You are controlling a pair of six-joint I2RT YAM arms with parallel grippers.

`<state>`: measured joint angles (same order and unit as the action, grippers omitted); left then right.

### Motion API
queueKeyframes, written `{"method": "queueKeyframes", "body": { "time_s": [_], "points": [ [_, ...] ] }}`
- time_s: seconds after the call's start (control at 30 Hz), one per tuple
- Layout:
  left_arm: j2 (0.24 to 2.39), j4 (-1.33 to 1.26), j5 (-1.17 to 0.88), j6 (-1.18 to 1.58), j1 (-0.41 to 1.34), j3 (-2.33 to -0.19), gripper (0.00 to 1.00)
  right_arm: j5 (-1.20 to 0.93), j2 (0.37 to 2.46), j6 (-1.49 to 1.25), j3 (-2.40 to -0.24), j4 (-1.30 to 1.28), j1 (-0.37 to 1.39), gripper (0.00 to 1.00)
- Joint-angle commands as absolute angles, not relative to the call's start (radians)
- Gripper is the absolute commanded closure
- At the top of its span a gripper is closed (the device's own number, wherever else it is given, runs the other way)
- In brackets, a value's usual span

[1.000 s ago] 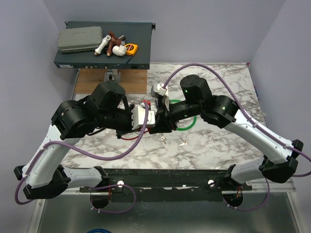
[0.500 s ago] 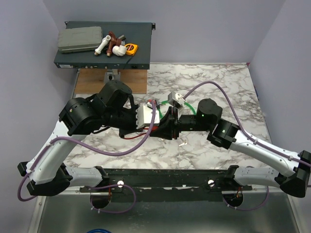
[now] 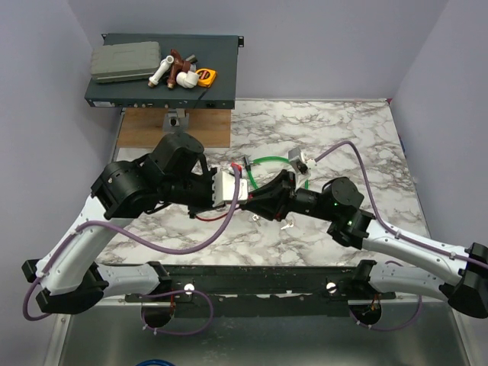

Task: Unlock with the key
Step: Unlock the lock.

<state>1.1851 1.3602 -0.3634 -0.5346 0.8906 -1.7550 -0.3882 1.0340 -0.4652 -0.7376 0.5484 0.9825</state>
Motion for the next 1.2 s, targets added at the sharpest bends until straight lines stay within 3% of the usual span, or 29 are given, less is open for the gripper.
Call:
{"method": "queueKeyframes", "body": {
  "time_s": [0.0,0.13,0.37,0.57,0.83,1.13,1.17],
  "points": [
    [1.08,1.439,-0.296,-0.587,0.894,-1.676,1.0,-0.253,0.958,-0.421,-0.776,0.553,0.942,0.99],
    [1.04,1.421,-0.206,-0.61,0.861,-1.654,1.0,-0.268,0.933,-0.385,-0.798,0.447,0.936,0.99],
    [1.046,1.416,-0.281,-0.573,0.838,-1.669,1.0,-0.259,0.925,-0.394,-0.801,0.443,0.936,0.99],
    [1.061,1.306,-0.483,-0.458,0.813,-1.601,1.0,-0.294,1.003,-0.52,-0.777,0.684,0.936,0.99],
    [1.063,1.086,-0.425,-0.327,0.813,-1.526,1.0,-0.281,1.085,-0.634,-0.76,0.973,0.936,0.99],
    [1.091,1.041,-0.328,-0.337,0.791,-1.591,1.0,-0.311,1.032,-0.545,-0.793,0.722,0.937,0.99],
    [1.085,1.033,-0.295,-0.362,0.783,-1.597,1.0,-0.314,1.018,-0.528,-0.812,0.651,0.936,0.92]
  ]
}}
